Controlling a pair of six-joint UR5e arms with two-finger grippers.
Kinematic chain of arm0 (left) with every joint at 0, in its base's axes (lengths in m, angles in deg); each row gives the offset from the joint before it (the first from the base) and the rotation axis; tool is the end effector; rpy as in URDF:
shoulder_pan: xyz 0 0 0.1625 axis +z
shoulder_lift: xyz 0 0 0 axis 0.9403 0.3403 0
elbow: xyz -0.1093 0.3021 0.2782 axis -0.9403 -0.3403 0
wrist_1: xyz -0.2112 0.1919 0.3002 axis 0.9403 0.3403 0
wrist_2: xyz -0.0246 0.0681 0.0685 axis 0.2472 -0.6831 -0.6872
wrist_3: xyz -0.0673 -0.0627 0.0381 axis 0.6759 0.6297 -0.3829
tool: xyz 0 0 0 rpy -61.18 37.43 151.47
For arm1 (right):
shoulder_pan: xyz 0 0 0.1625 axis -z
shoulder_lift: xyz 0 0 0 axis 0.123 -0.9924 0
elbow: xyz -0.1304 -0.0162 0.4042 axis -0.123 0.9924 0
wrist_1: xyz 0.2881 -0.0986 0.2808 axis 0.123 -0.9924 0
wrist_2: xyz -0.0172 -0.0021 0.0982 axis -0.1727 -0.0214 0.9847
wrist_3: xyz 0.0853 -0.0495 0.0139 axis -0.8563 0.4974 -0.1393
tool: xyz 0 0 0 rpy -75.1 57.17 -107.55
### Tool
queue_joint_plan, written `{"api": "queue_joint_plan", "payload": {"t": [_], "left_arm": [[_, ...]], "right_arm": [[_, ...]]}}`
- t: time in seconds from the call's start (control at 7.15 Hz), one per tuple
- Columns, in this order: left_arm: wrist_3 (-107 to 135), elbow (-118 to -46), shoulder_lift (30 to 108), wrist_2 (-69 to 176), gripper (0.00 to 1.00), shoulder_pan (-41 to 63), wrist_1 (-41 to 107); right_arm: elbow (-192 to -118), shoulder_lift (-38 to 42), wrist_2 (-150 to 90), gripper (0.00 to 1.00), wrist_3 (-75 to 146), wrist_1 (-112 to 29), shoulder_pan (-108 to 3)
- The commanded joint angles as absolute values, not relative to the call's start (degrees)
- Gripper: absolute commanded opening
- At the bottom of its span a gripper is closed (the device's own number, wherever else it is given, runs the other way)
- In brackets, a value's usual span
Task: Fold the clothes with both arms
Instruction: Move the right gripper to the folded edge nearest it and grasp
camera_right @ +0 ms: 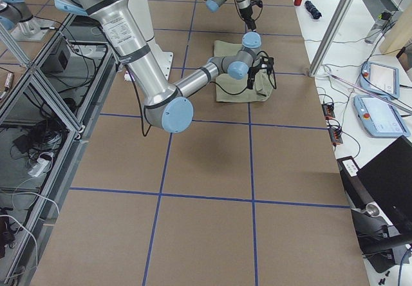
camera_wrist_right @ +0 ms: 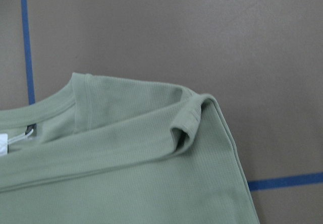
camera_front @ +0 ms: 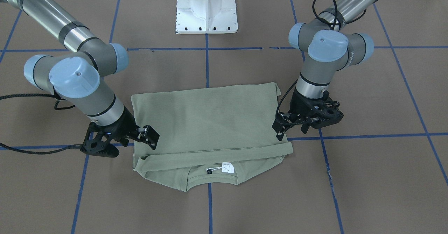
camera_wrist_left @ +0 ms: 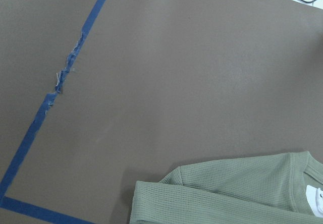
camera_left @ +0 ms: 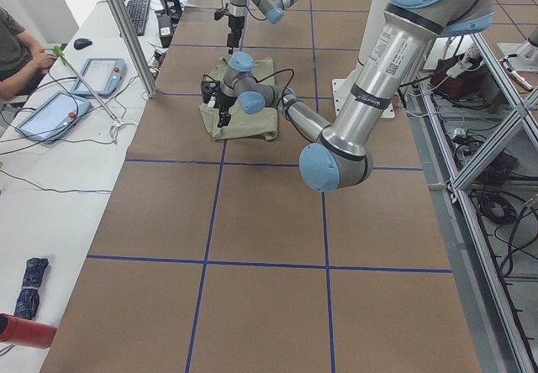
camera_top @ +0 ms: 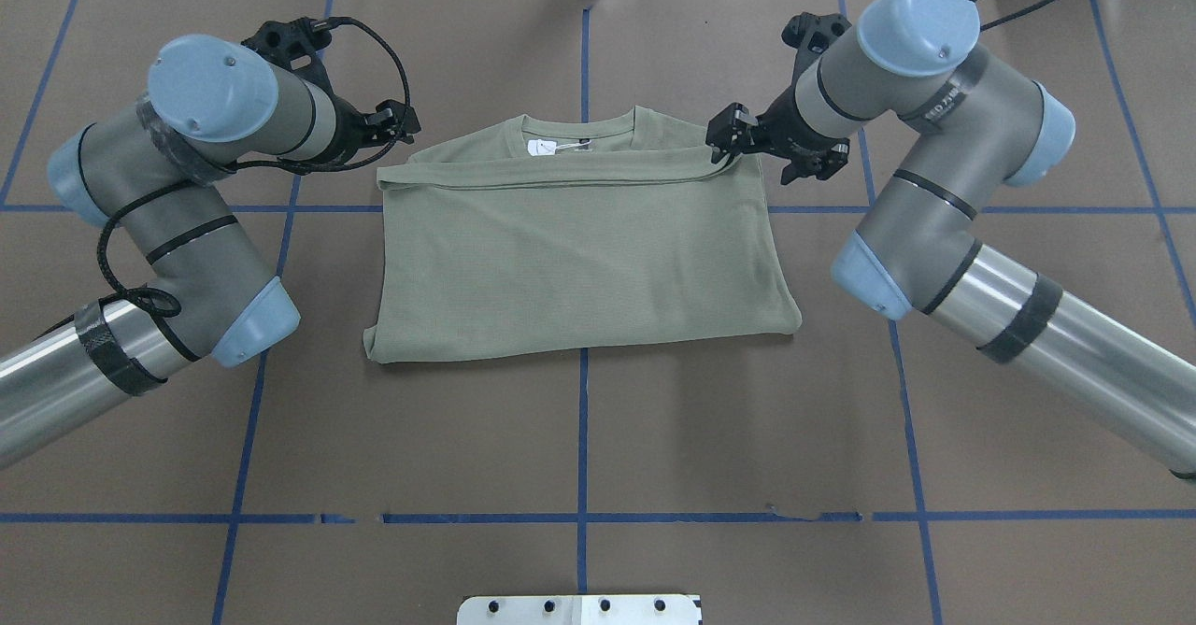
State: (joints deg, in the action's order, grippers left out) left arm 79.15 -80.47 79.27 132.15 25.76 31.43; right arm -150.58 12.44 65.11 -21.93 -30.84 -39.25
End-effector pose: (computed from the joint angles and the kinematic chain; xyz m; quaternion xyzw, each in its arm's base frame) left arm 0.4141 -0.5660 0.3112 0.1374 0.4428 -0.2214 0.8579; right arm -0.4141 -0.5581 0.3152 0.0330 -0.4787 0.1234 0.8686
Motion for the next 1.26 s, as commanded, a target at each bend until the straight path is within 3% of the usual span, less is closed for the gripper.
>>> {"api": "queue_joint_plan", "payload": {"t": [0.0, 0.56, 0.7, 0.84, 1.12], "left_arm": [[79.09, -81.89, 79.26, 131.73, 1.0, 25.98, 31.33], [79.09, -82.78, 79.17, 131.82, 1.0, 26.07, 31.33], [79.0, -82.78, 79.17, 131.82, 1.0, 26.07, 31.33], [79.0, -82.78, 78.99, 131.91, 1.0, 26.07, 31.33], [79.0, -82.78, 78.82, 131.74, 1.0, 26.07, 31.33]], "right_arm": [[-158.16, 3.38, 64.74, 1.0, -24.17, -30.92, -35.67], [-157.83, 0.8, 63.77, 0.99, -24.27, -31.01, -30.91], [-157.74, 0.71, 63.77, 0.89, -24.27, -31.01, -30.3], [-158.0, 0.62, 64.29, 0.6, -24.27, -31.01, -30.38], [-158.26, -0.6, 64.74, 0.15, -23.31, -30.4, -30.29]]}}
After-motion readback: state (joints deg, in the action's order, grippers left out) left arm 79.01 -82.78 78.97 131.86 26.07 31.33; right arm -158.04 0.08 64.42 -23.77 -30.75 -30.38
